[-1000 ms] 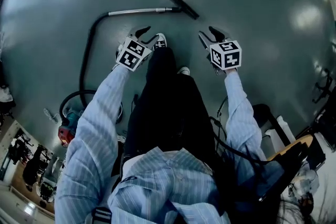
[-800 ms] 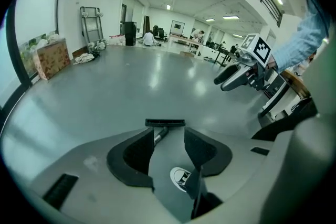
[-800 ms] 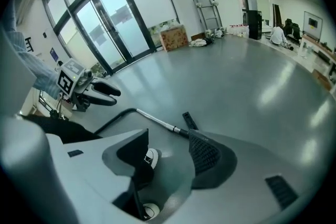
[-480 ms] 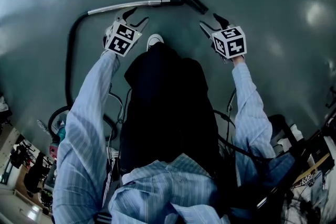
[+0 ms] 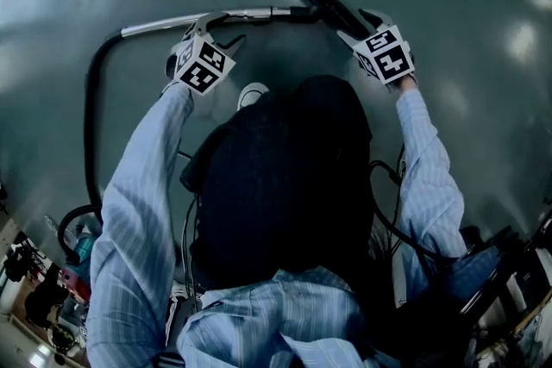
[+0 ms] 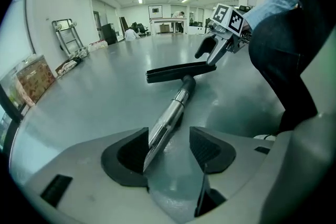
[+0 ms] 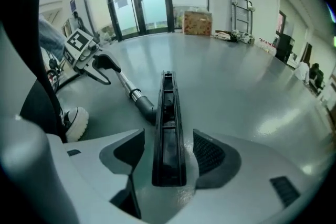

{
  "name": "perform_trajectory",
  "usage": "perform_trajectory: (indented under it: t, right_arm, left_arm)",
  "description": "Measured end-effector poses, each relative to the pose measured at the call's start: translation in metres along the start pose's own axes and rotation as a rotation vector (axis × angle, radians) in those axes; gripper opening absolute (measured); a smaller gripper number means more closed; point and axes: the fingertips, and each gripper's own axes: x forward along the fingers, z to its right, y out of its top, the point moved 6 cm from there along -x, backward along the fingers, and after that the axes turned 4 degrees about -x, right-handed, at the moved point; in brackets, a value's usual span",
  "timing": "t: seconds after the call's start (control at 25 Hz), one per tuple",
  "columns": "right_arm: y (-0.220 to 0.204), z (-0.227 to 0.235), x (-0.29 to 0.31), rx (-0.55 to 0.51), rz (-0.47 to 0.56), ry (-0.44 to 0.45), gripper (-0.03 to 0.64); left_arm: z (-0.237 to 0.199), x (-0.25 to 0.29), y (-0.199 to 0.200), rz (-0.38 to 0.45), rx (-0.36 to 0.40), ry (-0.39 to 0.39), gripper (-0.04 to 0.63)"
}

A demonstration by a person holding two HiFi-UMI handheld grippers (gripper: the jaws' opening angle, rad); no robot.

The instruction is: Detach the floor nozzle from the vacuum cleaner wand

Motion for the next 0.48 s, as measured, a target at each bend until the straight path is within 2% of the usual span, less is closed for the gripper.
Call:
perform_trajectory:
  t: [0.28,0.4,0.48]
  right_arm:
    - [0.003,0.004,0.033,-0.067,-0.037,0.022,0.27]
    - [0.007,0.005,0.045,-0.069,-0.08,0.05,0.27]
    - [0.007,0.005,0.054,-0.082,-0.116,0.072,0.27]
  left_arm:
    - [-0.011,0.033,0.006,-0.057,0.164,0.006,0.225]
    - [-0.016,0.049,0.011,-0.108,0.193,-0.044,0.225]
    - [-0.016,0.061,0.01,-0.162,0.258,-0.083,0.227]
